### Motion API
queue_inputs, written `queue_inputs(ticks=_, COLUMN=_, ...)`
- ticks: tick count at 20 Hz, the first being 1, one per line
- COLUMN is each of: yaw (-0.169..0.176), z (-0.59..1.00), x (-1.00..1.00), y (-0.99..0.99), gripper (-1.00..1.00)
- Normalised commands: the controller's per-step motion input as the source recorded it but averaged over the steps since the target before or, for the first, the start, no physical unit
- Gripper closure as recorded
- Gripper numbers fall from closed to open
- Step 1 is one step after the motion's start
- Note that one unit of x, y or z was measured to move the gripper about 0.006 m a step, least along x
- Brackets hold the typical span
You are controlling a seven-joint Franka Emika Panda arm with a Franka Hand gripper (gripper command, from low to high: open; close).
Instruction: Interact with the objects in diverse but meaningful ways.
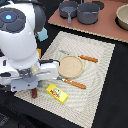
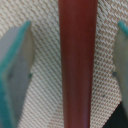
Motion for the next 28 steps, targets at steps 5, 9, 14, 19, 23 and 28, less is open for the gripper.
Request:
queue_inputs(ticks=5, yaw=0.0, z=0.28, x=-0.14, y=0.13, gripper=-1.0)
queue_inputs(ticks=9, yaw=-0.008, z=0.39, x=-0.37, y=0.4, gripper=-1.0)
queue_inputs(ticks=14, yaw=-0.018, z=0.3, x=-0.55, y=0.53, gripper=-1.0)
queue_inputs(ticks=19, yaw=0.0, z=0.11, x=-0.66, y=0.55, gripper=-1.0)
queue_inputs(ticks=23, yaw=0.03, z=0.1, x=-0.56, y=0.68, gripper=-1.0)
queue_inputs(ticks=28, yaw=0.055, z=0.31, x=-0.4, y=0.8, gripper=-1.0)
